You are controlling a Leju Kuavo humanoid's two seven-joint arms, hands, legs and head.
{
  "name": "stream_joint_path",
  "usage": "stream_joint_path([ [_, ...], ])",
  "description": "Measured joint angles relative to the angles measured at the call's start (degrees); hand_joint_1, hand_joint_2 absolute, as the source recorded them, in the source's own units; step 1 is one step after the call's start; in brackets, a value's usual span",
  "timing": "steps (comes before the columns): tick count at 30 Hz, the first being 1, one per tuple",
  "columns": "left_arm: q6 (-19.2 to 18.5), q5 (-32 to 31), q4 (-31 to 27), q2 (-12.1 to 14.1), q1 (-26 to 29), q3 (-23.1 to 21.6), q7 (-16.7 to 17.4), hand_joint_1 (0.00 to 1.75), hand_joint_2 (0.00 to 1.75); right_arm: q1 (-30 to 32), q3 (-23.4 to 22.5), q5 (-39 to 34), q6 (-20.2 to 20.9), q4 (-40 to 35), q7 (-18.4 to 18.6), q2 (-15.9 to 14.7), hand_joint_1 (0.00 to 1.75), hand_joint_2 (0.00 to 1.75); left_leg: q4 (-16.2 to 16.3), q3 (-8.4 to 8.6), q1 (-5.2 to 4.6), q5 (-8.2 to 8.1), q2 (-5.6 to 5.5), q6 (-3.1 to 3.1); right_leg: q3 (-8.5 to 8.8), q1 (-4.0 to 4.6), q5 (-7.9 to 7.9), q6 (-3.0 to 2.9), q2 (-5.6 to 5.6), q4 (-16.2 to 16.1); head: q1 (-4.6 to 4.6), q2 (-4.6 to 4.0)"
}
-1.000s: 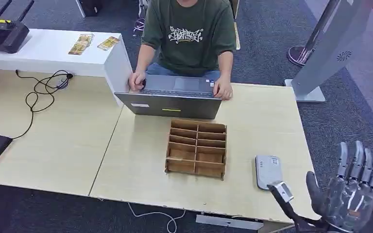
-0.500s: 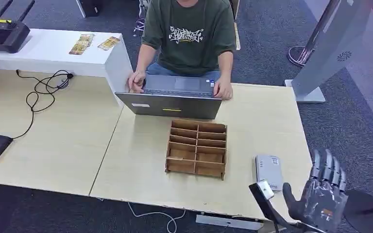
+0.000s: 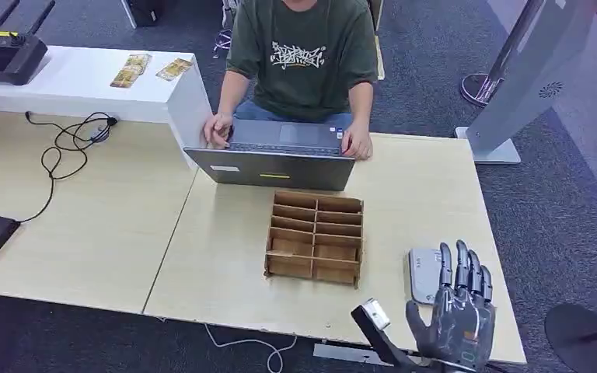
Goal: Pass the card to the sensor for recognition and then transmit it.
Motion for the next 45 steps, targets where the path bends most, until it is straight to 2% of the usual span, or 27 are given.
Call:
stream_joint_path([
  [5, -0.1, 0.0, 0.0, 0.0, -0.1, 0.1, 0.0, 0.00, 0.00, -0.1, 2.8, 0.0, 0.5, 0.6, 0.0, -0.2, 0.00, 1.75, 0.0, 0.01, 0.00, 0.00, -0.01, 0.00, 0.00, 0.00, 0.00, 0.00, 0.00, 0.0, 0.00, 0.00],
  [11, -0.1, 0.2, 0.0, 0.0, -0.1, 0.4, 0.1, 0.00, 0.00, 0.7, 4.2, 0.0, 0.0, 3.7, -5.2, 1.9, 0.00, 1.75, 0.0, 0.01, 0.02, 0.00, 0.00, -0.01, -0.01, 0.02, -0.01, -0.02, 0.00, 0.0, 0.00, 0.00],
  [17, -0.1, 0.1, 0.0, 0.0, -0.3, 0.9, 0.1, 0.00, 0.00, -0.3, 5.6, -2.7, -5.4, 11.3, -10.8, 2.9, 0.00, 1.75, 0.0, 0.00, 0.01, 0.00, -0.01, -0.01, 0.00, 0.02, -0.02, -0.02, -0.01, 0.0, 0.00, 0.00],
  [25, -0.1, 0.0, 0.0, 0.0, -0.5, 1.0, 0.1, 0.00, 0.00, -4.4, 9.5, -9.2, -10.1, 20.6, -15.7, 3.0, 0.00, 1.75, 0.0, 0.01, 0.00, 0.00, 0.00, 0.00, 0.01, 0.01, -0.01, -0.02, 0.00, 0.0, 0.02, 0.00],
  [34, -0.9, -0.1, 0.0, 0.0, -0.5, 1.0, -0.2, 0.00, 0.00, -9.6, 12.2, -11.3, -10.5, 27.1, -20.9, 5.0, 0.00, 1.75, 0.0, 0.01, 0.02, 0.00, 0.01, -0.01, -0.01, 0.03, -0.01, -0.03, 0.00, 0.0, -0.02, 0.00],
  [45, -1.2, -1.0, 0.0, 0.0, -0.6, 0.9, -0.3, 0.00, 0.00, -12.7, 12.1, -9.7, -10.7, 28.6, -24.0, 7.9, 0.00, 1.75, 0.0, 0.00, 0.01, 0.00, 0.00, -0.01, 0.00, 0.02, -0.01, -0.02, 0.00, 0.0, 0.00, -0.02],
])
